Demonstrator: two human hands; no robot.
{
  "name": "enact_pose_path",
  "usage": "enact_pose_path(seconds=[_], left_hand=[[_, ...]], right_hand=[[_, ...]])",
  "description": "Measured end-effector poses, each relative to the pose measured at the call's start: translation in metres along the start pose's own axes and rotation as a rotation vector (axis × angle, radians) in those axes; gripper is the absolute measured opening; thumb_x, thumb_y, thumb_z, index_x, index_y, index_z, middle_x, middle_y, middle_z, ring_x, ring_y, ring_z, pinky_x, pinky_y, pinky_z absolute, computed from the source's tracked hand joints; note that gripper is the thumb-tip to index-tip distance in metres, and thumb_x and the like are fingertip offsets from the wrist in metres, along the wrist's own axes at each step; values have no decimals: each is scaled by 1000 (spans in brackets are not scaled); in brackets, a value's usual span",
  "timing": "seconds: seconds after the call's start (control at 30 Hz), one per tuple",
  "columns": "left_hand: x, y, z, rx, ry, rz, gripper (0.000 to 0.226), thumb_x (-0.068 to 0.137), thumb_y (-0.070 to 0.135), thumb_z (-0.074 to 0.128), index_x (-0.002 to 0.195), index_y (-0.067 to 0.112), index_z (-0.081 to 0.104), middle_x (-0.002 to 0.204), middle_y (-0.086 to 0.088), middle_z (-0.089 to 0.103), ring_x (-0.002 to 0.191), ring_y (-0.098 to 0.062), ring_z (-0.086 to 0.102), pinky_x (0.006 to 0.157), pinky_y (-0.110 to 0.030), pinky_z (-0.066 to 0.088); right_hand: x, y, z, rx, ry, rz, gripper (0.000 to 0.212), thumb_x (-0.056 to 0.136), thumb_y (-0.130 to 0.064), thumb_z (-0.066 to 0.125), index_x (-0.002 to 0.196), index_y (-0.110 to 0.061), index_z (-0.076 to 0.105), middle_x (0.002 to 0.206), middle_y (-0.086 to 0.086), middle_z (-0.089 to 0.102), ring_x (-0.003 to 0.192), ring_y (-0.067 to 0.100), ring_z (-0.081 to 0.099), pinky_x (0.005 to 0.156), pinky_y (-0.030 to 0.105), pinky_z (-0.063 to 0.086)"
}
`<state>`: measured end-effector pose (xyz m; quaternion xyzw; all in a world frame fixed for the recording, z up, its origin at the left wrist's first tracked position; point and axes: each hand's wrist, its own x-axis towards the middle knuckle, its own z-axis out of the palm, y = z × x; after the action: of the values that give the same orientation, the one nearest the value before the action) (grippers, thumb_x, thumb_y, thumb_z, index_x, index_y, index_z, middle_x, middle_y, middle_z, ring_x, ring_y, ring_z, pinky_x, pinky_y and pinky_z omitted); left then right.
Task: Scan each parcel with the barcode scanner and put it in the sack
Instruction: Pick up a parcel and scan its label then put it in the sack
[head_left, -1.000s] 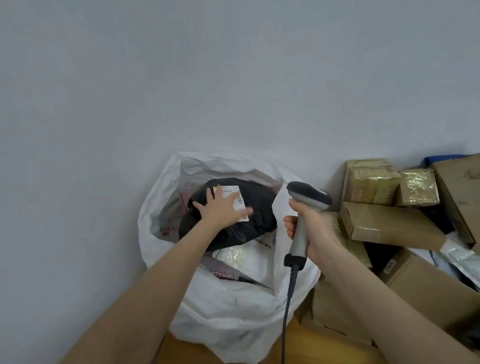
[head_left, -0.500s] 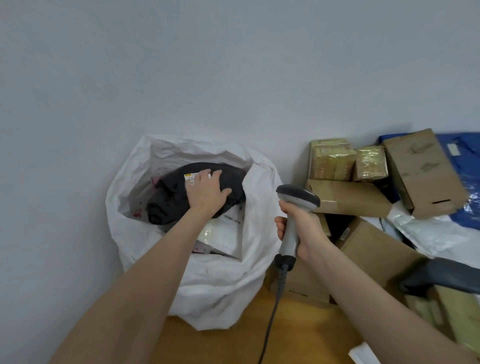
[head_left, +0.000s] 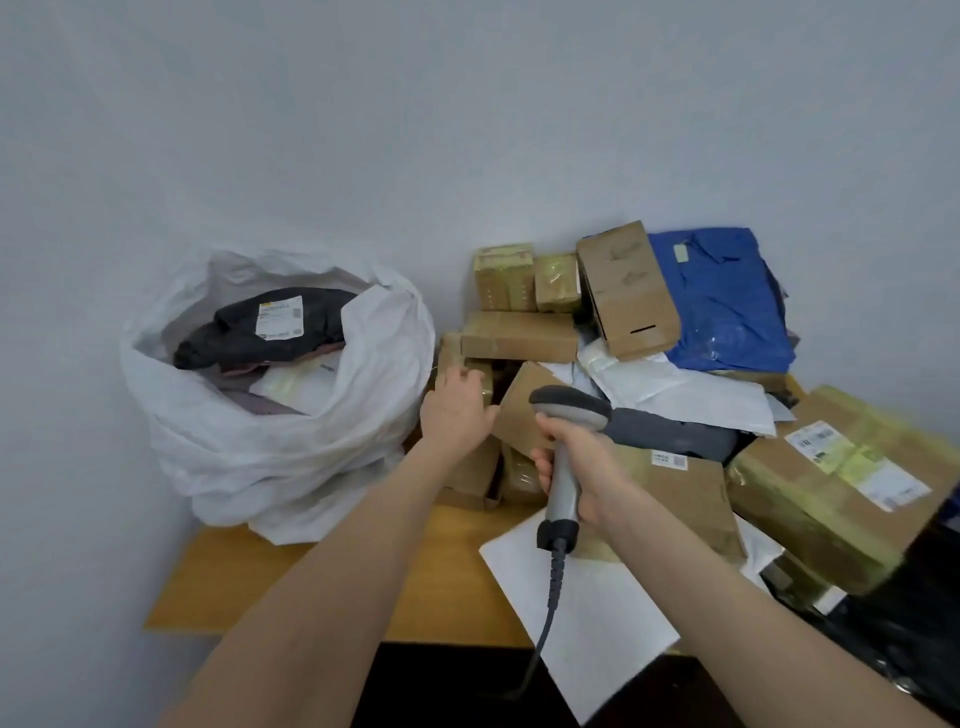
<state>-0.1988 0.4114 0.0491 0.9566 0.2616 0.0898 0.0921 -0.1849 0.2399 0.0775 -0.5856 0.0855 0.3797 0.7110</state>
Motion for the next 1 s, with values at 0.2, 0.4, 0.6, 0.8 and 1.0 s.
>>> enact_pose_path(seconds=[0.2,0.4,0.6,0.8,1.0], left_hand=[[-19,92,26,-13,-70,86,52,92,37,58,136,15,45,137,-9,43,123,-26,45,90,-38,46],[-21,141,57,-148,-284,43,52,95,37,54,138,10,43,134,-12,44,121,-29,46,92,-42,46],[-9,141,86,-405,-454,-165,26,95,27,53,78,8,54,81,-13,55,69,-22,53,56,-30,37],[3,139,92,-523,-550,-392,52,95,42,53,127,1,49,103,-9,53,92,-26,54,79,-34,50],[14,146,57,-723,-202,-510,44,92,45,57,114,6,60,103,-5,64,94,-25,61,89,-41,53]], right_hand=[[-17,-16,-78,-1,35,18,18,88,-22,70,93,-6,63,49,4,58,39,12,53,41,21,46],[-1,-40,-144,-64,199,-77,26,85,-18,73,101,-2,61,61,10,62,43,15,54,39,21,45],[34,-38,-185,-150,378,-9,45,81,-23,79,114,-2,57,92,15,58,71,26,57,53,33,50],[53,-34,-193,-84,379,37,44,82,-22,77,115,0,58,87,16,60,68,25,57,54,31,48],[48,-61,-193,55,312,-33,27,82,-22,77,100,-10,60,89,13,70,58,23,66,49,28,52]])
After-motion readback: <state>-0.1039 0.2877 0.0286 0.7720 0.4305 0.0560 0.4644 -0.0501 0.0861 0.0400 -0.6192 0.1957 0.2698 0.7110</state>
